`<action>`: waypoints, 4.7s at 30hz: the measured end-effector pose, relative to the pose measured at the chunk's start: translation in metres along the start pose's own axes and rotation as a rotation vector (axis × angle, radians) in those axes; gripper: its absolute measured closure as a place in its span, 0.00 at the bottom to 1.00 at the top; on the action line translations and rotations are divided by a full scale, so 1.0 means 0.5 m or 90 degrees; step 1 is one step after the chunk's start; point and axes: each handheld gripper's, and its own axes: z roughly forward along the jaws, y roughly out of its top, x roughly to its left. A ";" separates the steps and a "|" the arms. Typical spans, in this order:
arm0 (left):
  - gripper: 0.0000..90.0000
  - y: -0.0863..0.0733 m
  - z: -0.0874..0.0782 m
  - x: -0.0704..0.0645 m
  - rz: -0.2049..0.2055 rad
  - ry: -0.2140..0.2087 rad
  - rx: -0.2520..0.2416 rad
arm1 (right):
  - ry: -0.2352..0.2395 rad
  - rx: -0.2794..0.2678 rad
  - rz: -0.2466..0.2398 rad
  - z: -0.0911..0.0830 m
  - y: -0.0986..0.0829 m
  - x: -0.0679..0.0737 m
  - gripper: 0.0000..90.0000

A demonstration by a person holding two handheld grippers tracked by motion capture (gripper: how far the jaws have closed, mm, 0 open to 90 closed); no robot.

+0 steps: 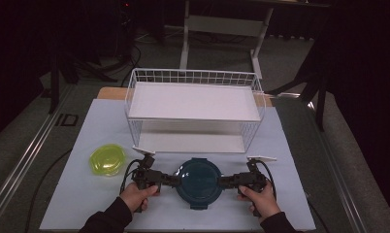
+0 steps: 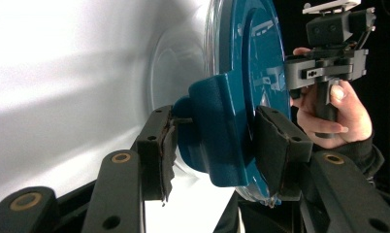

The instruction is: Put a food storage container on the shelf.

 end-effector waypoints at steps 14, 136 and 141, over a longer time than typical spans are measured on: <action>0.60 -0.008 -0.005 -0.018 -0.018 0.019 -0.008 | -0.038 -0.003 -0.032 -0.006 -0.013 0.028 0.63; 0.24 0.100 -0.262 -0.278 0.397 0.095 -0.330 | -0.072 -0.131 -0.372 -0.079 0.098 0.413 0.87; 0.16 0.055 -0.230 -0.251 0.417 0.121 -0.331 | -0.083 -0.148 -0.374 -0.052 0.088 0.400 1.00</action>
